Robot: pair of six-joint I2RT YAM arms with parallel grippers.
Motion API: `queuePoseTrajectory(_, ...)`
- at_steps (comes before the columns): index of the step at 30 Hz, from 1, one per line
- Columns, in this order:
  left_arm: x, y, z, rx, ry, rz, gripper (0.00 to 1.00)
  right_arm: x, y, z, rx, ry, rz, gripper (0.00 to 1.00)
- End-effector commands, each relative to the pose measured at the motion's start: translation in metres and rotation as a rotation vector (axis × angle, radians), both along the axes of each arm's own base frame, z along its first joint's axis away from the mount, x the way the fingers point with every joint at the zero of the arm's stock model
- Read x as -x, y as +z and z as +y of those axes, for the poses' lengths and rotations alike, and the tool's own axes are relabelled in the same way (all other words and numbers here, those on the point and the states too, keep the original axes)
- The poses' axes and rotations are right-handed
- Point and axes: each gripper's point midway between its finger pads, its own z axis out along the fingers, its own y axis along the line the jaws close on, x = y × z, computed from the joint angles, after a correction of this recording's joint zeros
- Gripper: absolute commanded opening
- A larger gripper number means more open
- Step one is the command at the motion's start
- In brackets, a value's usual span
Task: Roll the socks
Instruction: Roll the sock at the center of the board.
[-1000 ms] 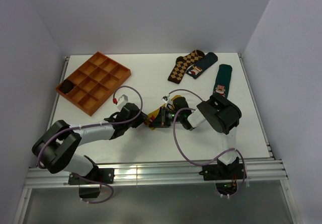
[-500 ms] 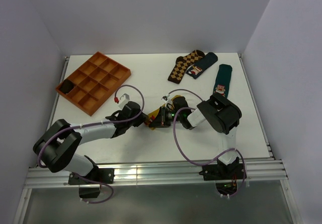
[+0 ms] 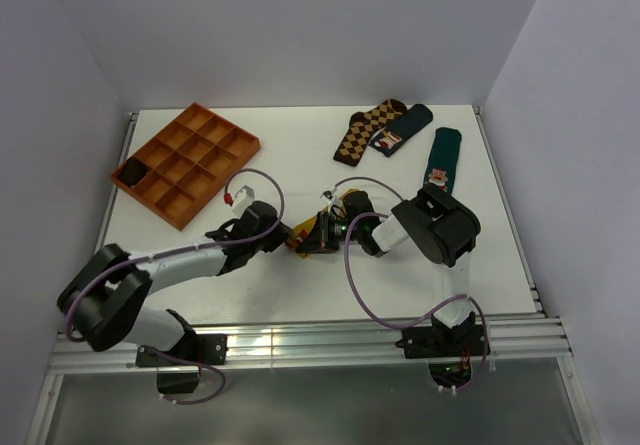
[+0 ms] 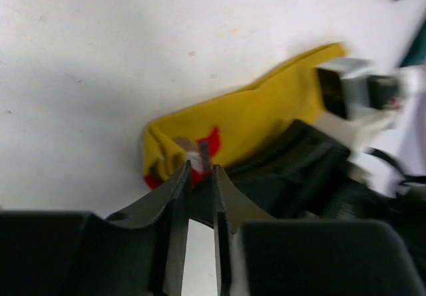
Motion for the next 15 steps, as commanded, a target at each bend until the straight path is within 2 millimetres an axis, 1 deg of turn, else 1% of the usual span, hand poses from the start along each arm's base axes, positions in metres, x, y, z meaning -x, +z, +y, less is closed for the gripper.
queuePoseTrajectory(1, -0.007, 0.049, 0.012, 0.052, 0.075, -0.114, 0.25, 0.010, -0.040, -0.020, 0.146, -0.039, 0.081, 0.00)
queuePoseTrajectory(3, -0.003, 0.059, 0.021, 0.070, 0.102, -0.141, 0.27, 0.009, -0.040, -0.020, 0.146, -0.039, 0.081, 0.00)
queuePoseTrajectory(6, 0.001, 0.060, 0.027, 0.072, 0.114, -0.148, 0.28, 0.009, -0.040, -0.019, 0.148, -0.038, 0.077, 0.00)
queuePoseTrajectory(10, 0.004, 0.049, 0.026, 0.057, 0.099, -0.119, 0.28, 0.009, -0.039, -0.020, 0.151, -0.038, 0.071, 0.00)
queuePoseTrajectory(14, 0.002, 0.039, 0.026, 0.028, 0.099, -0.104, 0.29, 0.009, -0.038, -0.020, 0.152, -0.038, 0.068, 0.00)
queuePoseTrajectory(15, 0.002, 0.034, 0.026, 0.012, 0.096, -0.095, 0.28, 0.009, -0.038, -0.021, 0.155, -0.040, 0.069, 0.00)
